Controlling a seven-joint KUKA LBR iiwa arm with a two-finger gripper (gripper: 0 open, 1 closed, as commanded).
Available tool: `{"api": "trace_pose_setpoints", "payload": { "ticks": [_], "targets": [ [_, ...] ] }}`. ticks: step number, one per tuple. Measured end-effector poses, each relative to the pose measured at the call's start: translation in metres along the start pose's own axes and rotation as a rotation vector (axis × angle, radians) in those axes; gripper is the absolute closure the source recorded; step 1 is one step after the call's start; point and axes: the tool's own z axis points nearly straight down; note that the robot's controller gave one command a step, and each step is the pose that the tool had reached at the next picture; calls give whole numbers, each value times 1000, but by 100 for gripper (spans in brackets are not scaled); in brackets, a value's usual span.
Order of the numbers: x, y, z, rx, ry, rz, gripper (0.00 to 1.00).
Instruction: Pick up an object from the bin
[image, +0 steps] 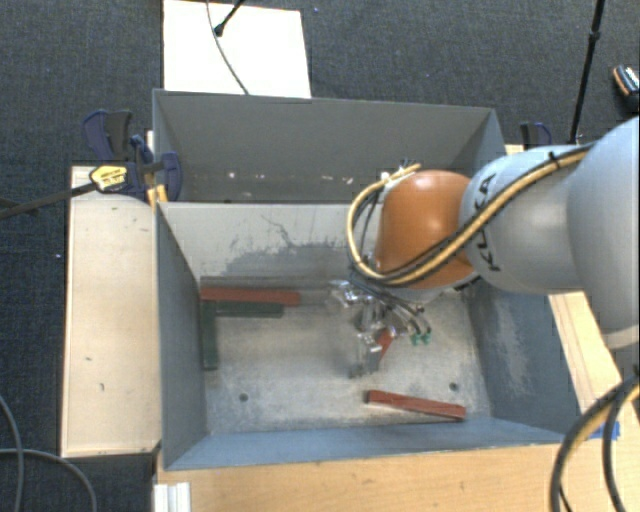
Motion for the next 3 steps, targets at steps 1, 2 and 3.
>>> {"api": "trace_pose_setpoints", "payload": {
  "ticks": [1, 2, 3],
  "targets": [
    [1, -71, 0, 4, 0, 20, 0],
    [44, 2, -108, 0, -3, -139, 0],
    [105, -26, -16, 0, 9, -94, 0]
  ]
}}
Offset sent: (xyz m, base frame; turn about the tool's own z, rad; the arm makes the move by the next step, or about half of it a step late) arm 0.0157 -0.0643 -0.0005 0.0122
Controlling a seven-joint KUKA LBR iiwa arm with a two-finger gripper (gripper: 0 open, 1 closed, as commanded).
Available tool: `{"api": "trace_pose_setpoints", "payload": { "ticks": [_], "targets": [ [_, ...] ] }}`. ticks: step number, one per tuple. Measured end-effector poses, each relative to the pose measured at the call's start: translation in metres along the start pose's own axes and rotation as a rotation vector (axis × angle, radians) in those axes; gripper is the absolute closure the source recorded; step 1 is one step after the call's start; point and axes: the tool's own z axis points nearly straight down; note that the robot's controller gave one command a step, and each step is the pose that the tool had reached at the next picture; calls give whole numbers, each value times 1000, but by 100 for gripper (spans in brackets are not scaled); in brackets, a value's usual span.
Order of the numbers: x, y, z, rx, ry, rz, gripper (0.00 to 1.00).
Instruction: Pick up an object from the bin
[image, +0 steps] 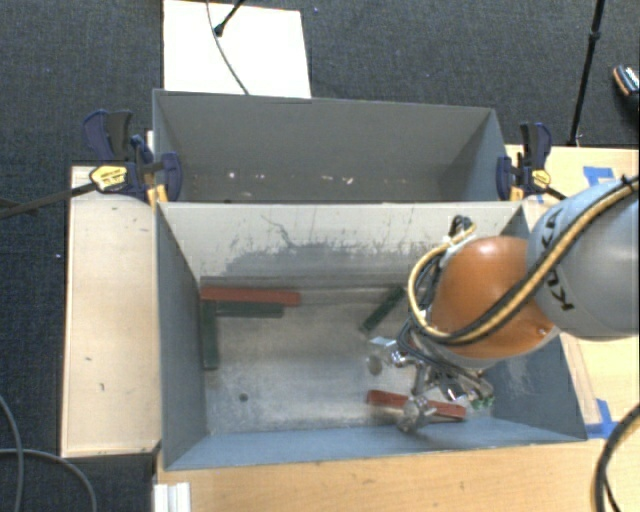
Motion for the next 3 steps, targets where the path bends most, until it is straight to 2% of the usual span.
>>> {"api": "trace_pose_setpoints", "payload": {
  "ticks": [1, 2, 3],
  "targets": [
    [-4, -29, 16, 3, -12, -13, 0],
    [-3, -27, 16, 0, -6, -12, 100],
    [-30, -87, -107, 7, -11, -246, 100]
  ]
}}
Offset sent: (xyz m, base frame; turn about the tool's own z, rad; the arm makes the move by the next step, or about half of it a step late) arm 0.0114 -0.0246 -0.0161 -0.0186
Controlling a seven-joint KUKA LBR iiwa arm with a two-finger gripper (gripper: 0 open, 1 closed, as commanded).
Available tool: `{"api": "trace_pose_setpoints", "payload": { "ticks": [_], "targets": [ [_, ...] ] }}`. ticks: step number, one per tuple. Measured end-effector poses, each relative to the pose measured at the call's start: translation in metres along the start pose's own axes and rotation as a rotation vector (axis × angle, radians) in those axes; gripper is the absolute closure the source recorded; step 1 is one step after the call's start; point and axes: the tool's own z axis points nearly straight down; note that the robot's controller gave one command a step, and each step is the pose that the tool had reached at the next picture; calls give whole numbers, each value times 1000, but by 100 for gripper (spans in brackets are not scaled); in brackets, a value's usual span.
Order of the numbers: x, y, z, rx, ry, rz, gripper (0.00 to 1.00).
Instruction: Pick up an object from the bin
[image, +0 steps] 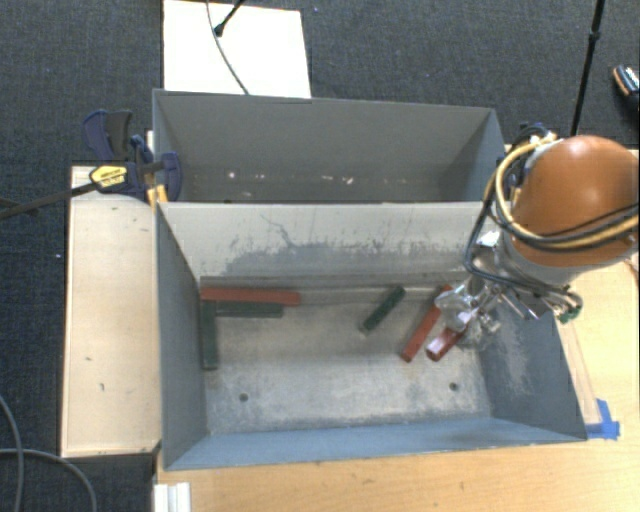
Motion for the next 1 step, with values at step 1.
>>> {"api": "trace_pose_setpoints", "payload": {
  "ticks": [1],
  "targets": [
    [23, -9, -144, 2, -2, -45, 100]
  ]
}}
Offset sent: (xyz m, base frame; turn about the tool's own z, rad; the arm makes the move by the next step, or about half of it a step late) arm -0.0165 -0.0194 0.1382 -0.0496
